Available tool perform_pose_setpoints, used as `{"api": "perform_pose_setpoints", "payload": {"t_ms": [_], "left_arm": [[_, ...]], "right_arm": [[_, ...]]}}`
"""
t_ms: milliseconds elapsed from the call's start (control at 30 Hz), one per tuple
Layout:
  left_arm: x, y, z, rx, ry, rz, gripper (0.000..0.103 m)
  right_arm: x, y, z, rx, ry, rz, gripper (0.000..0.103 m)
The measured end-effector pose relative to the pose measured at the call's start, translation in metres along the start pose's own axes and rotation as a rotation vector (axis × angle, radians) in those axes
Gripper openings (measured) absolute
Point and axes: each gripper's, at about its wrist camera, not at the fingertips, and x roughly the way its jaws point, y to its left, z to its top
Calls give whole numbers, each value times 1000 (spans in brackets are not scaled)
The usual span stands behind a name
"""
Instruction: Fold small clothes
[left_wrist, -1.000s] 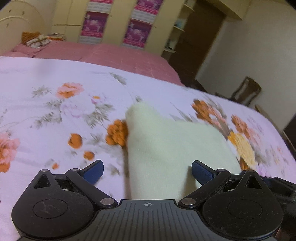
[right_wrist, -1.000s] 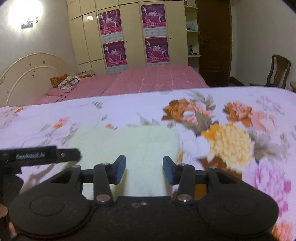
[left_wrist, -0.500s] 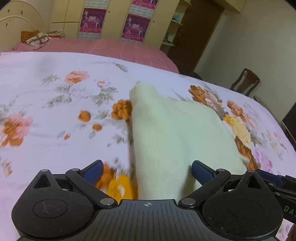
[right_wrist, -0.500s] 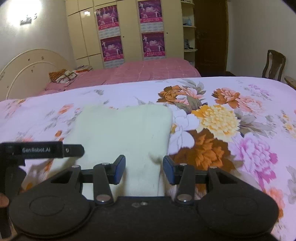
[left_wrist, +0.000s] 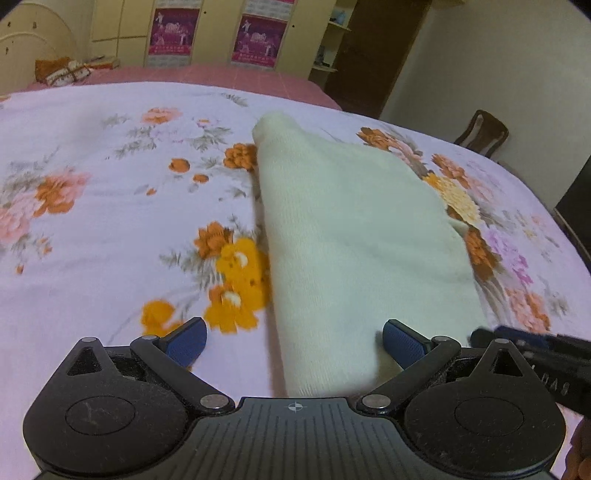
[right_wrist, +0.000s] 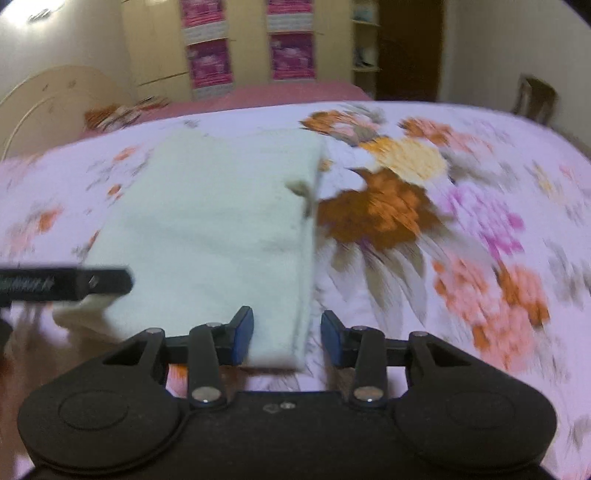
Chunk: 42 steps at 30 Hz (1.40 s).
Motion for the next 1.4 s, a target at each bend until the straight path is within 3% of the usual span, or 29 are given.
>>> {"api": "perform_pose_setpoints", "payload": {"t_ms": [67, 200, 400, 500, 533, 667, 767, 900, 967, 1067, 1233, 1333, 1400], "left_arm": [[-6, 2, -4, -16, 0, -3, 101], [-12, 6, -9, -18, -8, 5, 101], [-7, 6, -10, -14, -14, 18, 101], [-6, 3, -6, -15, -7, 12, 101], [-6, 3, -4, -18, -8, 5, 101], [-1, 2, 6, -46, -19, 6, 101], [10, 0, 8, -58, 1, 6, 101], [13, -6, 6, 3, 2, 20, 101], [12, -5, 8, -3, 5, 10, 101], [10, -1, 15, -35, -6, 11, 101], [24, 0, 19, -19, 13, 26, 101], [23, -3, 19, 13, 15, 32, 101], [22, 1, 26, -31, 13, 10, 101]], "right_arm": [[-10, 3, -1, -2, -15, 8, 27], [-11, 0, -10, 70, 25, 36, 30], [-5, 4, -8, 70, 33, 62, 30], [1, 2, -5, 39, 27, 70, 19], [1, -1, -3, 35, 23, 77, 11], [-10, 0, 4, -74, -22, 55, 7], [-2, -5, 2, -145, 4, 6, 7], [2, -12, 2, -136, 43, 48, 8], [-6, -16, 12, -88, 38, 106, 24], [-12, -19, 30, -36, -2, 165, 32], [5, -15, 48, -24, -41, 146, 32], [32, -17, 38, -39, 88, 122, 31], [31, -26, 35, 9, 81, 163, 31]]}}
